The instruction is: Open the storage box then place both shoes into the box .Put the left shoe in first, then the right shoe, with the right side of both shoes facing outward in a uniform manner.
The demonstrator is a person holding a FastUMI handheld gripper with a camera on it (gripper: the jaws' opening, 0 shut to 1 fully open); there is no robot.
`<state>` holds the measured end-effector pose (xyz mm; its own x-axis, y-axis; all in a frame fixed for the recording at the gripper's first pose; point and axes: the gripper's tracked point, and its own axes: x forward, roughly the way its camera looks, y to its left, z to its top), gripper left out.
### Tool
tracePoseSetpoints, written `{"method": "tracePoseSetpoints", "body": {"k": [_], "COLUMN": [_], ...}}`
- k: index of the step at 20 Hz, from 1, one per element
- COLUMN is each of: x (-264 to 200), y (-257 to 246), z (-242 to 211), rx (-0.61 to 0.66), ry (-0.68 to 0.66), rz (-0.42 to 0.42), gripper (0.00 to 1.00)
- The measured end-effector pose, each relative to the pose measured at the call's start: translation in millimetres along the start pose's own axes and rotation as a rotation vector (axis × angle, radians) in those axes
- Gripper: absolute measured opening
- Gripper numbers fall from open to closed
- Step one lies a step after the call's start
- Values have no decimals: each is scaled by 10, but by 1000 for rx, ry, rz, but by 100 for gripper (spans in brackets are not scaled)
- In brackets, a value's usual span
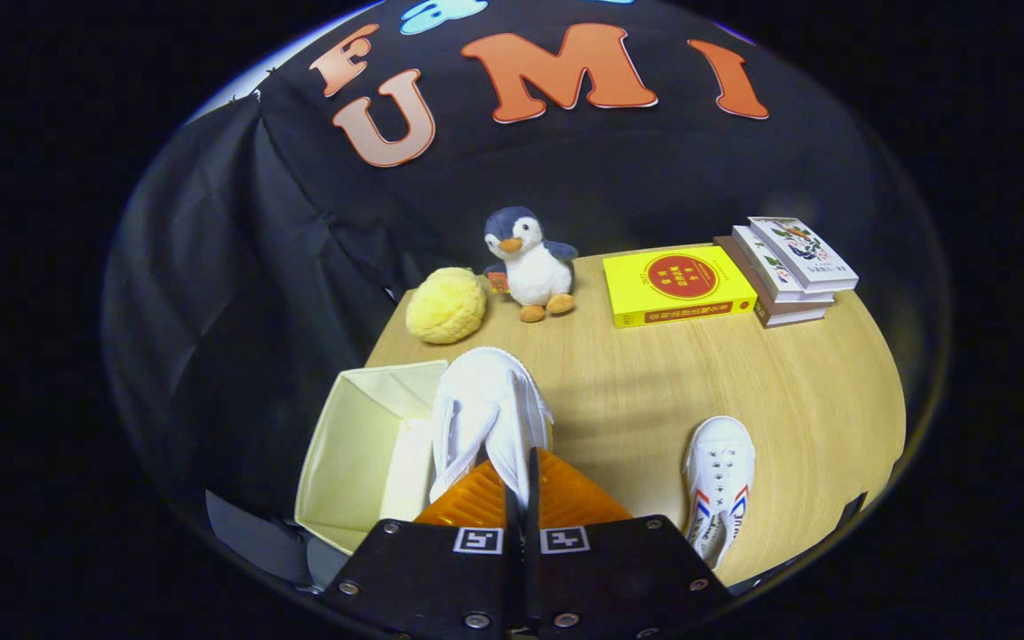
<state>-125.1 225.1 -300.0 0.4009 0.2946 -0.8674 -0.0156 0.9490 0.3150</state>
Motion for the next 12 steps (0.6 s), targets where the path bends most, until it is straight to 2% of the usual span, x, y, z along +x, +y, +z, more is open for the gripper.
{"method": "tracePoseSetpoints", "body": {"k": [5, 12], "x": [135, 643], "y": [725, 1231], "z": [73, -349], "rx": [-40, -56], "ry": [34, 182], "rz": [85, 54], "gripper": [1, 2]}}
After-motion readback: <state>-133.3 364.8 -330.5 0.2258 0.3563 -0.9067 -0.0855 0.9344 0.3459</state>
